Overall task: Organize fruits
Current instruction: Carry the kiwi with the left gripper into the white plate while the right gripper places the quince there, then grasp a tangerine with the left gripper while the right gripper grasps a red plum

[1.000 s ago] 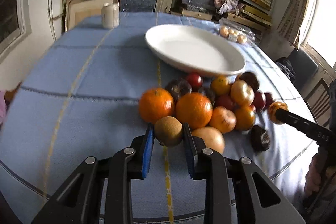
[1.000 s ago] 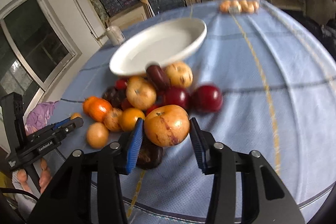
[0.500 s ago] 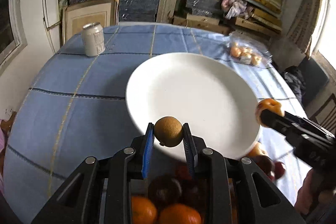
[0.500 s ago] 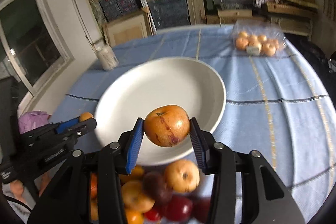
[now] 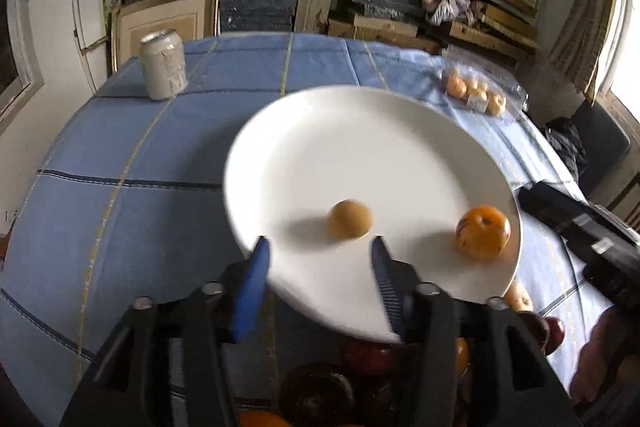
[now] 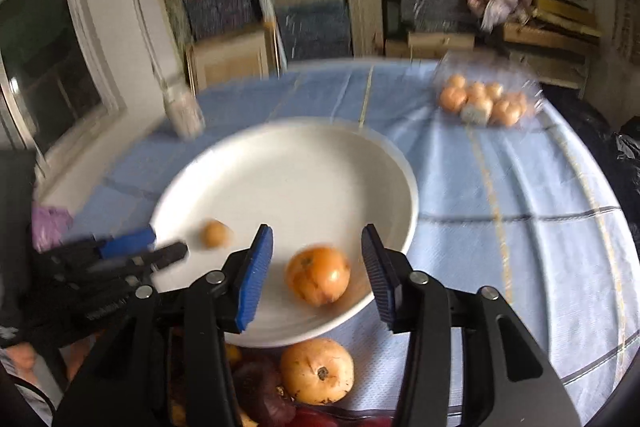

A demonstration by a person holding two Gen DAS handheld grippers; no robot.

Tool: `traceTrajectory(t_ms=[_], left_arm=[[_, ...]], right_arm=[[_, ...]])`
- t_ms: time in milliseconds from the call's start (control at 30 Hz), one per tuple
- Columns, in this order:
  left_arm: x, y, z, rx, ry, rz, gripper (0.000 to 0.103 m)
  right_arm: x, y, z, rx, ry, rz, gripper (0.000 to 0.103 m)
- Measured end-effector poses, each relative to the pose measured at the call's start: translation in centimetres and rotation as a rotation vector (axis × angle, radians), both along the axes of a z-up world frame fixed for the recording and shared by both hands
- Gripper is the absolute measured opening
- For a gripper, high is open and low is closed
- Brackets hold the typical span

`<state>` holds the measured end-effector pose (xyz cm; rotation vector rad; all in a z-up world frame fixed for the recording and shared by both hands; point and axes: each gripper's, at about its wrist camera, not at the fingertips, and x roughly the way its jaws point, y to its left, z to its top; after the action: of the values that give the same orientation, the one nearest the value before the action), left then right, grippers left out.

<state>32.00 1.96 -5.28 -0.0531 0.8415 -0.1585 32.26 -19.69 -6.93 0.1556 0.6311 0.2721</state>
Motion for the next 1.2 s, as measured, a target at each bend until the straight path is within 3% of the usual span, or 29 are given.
traceTrajectory(t_ms=[67,133,267,500,667,733,867,1033,1200], left_arm=[[-0.4,0.8,0.7,-0.027,-0.019,0.018,0.059],[-1.0,2.0,1.7,-0.061,-0.033,0.043,0.060],[-3.3,4.2,2.8,-0.106,-0.046,0.095,0.068],[-10.8,7.3,0.7,-0.100,-0.012,0.150,0.068],[-13.6,7.4,-0.9,-0.074,-0.008,0.156,0.068],[-13.6,6.9,-0.8,-0.058,-0.019,0.145,0.068],[-13.4,5.4,-1.1,0.021,-0.036,0.132,0.068],[-12.4,4.9,-1.6,0.036,-0.015,0.124,0.068],[-11.6,4.5,-2.1,0.074,-0.016,0.128,0.079]], right_arm=[[-1.3,-1.3,1.8,0.035,-0.064,-0.019,0.047],[-2.9,-2.3,3.5,0.050,-0.122,-0.038,0.056],[-6.9,-3.5,3.8,0.061,-0.192,-0.071,0.066],[-12.3,-5.2,-0.7,0.090,-0.136,-0.089,0.071],[-14.6,-5.9,-2.9,0.130,-0.078,-0.076,0.077],[-15.2,-6.0,-2.9,0.143,-0.094,-0.079,0.084],[-15.4,-6.0,-3.1,0.134,-0.091,-0.088,0.084],[-14.9,-6.1,-3.2,0.138,-0.077,-0.089,0.086],[-14.7,-6.0,-3.3,0.142,-0.065,-0.089,0.087]])
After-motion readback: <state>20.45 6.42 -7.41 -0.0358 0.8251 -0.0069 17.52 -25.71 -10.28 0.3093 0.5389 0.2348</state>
